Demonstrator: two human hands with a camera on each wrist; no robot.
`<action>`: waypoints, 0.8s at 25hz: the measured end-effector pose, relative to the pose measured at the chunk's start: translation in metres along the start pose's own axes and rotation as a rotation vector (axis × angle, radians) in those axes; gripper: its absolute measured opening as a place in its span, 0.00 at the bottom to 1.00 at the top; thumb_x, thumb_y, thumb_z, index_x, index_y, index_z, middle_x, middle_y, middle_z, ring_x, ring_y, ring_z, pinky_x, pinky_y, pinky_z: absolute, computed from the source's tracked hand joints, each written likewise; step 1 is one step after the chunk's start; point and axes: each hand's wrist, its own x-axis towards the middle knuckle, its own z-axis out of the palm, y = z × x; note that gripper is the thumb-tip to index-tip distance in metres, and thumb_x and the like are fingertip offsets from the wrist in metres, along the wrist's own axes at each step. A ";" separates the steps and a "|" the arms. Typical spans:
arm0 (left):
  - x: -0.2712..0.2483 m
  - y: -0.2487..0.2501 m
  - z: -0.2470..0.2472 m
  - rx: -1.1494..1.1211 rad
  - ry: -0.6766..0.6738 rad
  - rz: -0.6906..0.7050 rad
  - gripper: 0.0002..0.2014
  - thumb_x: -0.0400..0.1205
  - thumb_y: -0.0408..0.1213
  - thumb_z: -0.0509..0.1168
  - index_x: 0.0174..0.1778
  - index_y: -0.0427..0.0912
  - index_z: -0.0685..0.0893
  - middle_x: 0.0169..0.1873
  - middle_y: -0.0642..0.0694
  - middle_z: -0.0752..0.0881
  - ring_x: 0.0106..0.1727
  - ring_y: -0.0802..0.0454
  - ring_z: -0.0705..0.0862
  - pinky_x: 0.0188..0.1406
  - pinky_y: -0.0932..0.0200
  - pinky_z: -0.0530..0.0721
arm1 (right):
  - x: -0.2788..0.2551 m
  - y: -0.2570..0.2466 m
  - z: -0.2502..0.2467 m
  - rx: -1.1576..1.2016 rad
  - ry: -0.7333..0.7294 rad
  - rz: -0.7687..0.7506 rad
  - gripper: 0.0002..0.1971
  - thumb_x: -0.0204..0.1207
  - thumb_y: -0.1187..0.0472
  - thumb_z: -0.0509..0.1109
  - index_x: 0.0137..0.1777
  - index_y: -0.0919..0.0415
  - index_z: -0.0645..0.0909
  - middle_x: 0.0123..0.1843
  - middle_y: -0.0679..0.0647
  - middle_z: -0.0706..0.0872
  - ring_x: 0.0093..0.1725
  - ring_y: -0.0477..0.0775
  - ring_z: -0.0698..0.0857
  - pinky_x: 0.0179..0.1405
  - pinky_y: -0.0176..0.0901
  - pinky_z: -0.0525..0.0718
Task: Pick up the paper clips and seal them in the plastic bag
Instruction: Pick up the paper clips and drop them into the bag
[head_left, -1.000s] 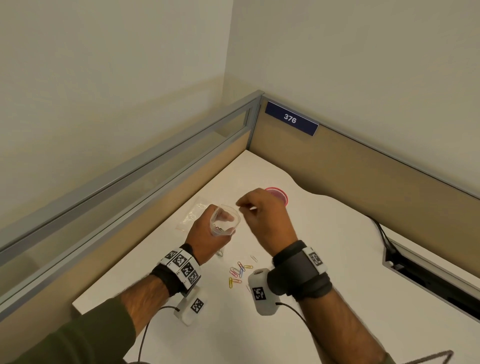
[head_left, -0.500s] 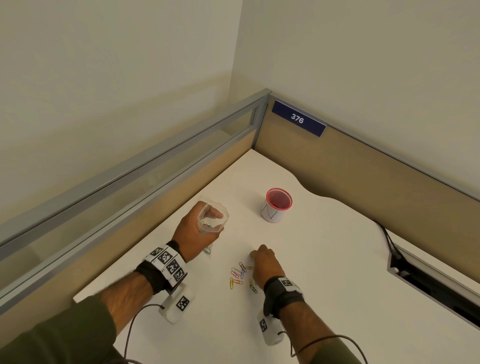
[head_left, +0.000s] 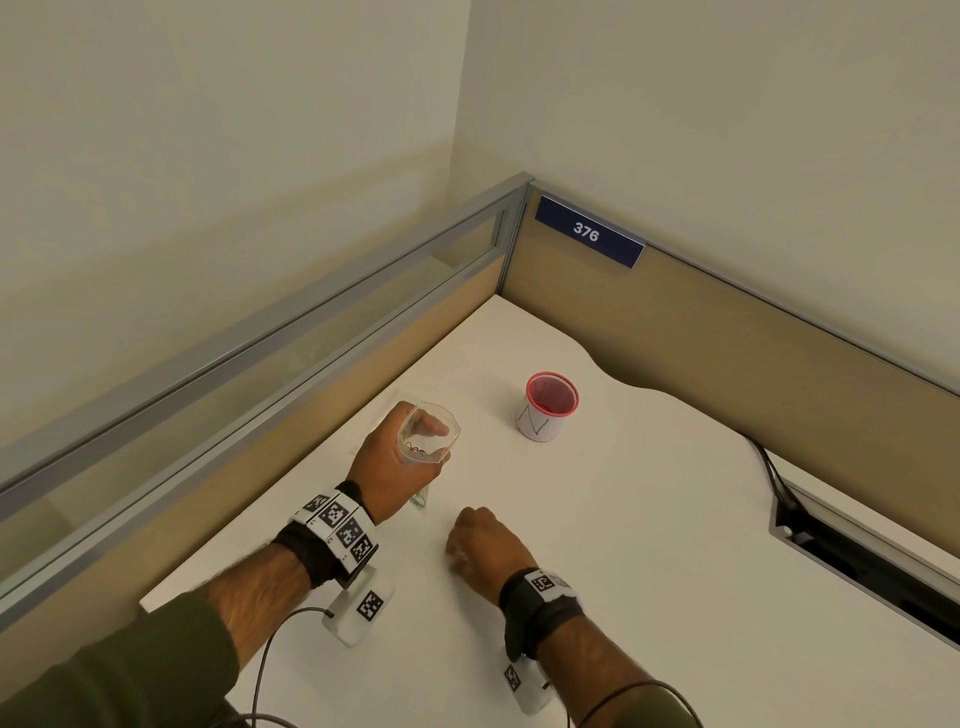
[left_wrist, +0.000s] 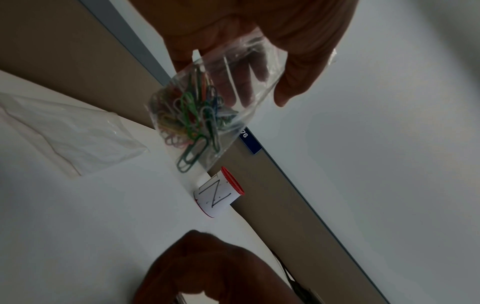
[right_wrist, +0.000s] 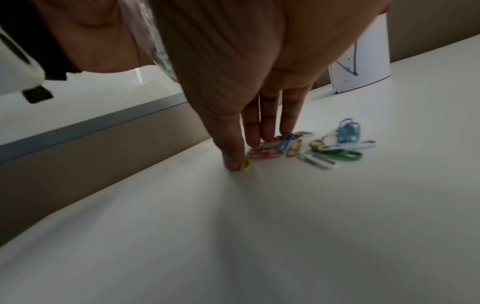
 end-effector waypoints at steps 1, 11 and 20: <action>0.001 0.000 0.000 -0.008 0.001 0.000 0.16 0.73 0.38 0.77 0.54 0.48 0.82 0.54 0.50 0.88 0.63 0.57 0.86 0.67 0.47 0.86 | -0.003 0.005 0.001 -0.024 0.017 -0.003 0.08 0.77 0.61 0.66 0.53 0.60 0.84 0.57 0.56 0.80 0.59 0.59 0.76 0.54 0.50 0.80; 0.001 0.000 0.003 0.009 0.021 -0.011 0.15 0.75 0.33 0.77 0.54 0.44 0.81 0.54 0.48 0.88 0.64 0.55 0.86 0.67 0.49 0.86 | -0.035 0.049 -0.007 0.207 0.103 0.488 0.29 0.66 0.38 0.76 0.62 0.54 0.79 0.59 0.53 0.77 0.60 0.56 0.79 0.54 0.45 0.79; 0.000 0.003 0.008 0.003 0.006 0.018 0.15 0.76 0.34 0.77 0.55 0.45 0.81 0.55 0.48 0.88 0.64 0.56 0.86 0.66 0.51 0.85 | -0.014 0.020 0.009 0.056 0.140 0.441 0.10 0.83 0.61 0.60 0.57 0.62 0.80 0.59 0.60 0.80 0.58 0.61 0.80 0.56 0.50 0.82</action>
